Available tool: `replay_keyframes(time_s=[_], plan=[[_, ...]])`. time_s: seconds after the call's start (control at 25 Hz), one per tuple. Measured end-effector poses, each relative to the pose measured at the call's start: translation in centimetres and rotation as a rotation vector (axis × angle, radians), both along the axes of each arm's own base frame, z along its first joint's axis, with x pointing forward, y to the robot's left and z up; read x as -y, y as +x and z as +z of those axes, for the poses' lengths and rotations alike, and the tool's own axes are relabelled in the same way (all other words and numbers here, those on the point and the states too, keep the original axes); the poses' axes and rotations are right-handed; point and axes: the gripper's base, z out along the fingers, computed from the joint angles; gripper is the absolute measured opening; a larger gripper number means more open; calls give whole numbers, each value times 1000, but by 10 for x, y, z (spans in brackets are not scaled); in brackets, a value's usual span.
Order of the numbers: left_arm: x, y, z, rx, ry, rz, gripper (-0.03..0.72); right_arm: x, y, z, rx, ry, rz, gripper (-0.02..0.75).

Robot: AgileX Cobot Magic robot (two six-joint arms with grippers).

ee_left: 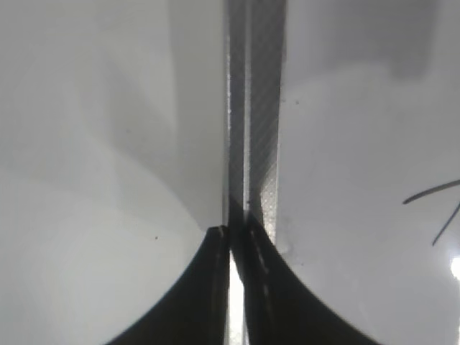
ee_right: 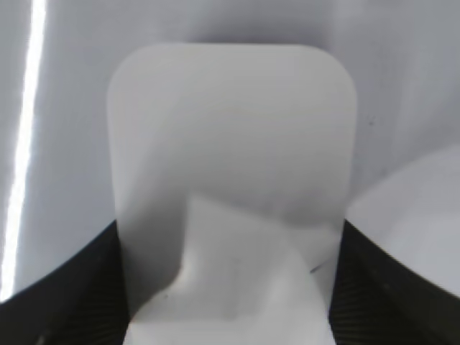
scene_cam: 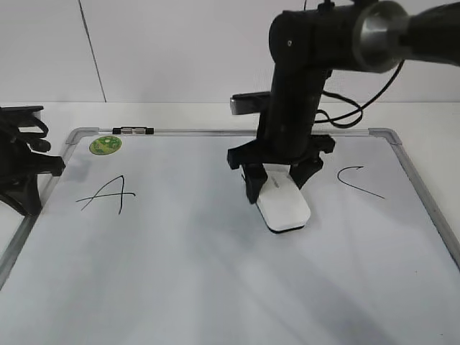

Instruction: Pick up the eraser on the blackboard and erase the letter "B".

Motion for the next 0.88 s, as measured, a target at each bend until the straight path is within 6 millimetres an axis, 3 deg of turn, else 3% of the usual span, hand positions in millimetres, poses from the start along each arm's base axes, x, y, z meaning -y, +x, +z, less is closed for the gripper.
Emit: replay_keyframes(time_s=[0.16, 0.32, 0.48, 0.64, 0.88], plan=[[0, 0, 0, 0, 0, 0, 22, 9, -7, 41, 78, 40, 3, 538], [0, 0, 0, 0, 0, 0, 22, 38, -19, 68, 112, 52, -32, 538], [0, 0, 0, 0, 0, 0, 22, 79, -30, 68, 75, 31, -115, 538], [0, 0, 0, 0, 0, 0, 22, 123, -54, 59, 3, -2, -210, 538], [0, 0, 0, 0, 0, 0, 23, 166, -76, 38, -55, -22, -272, 538]])
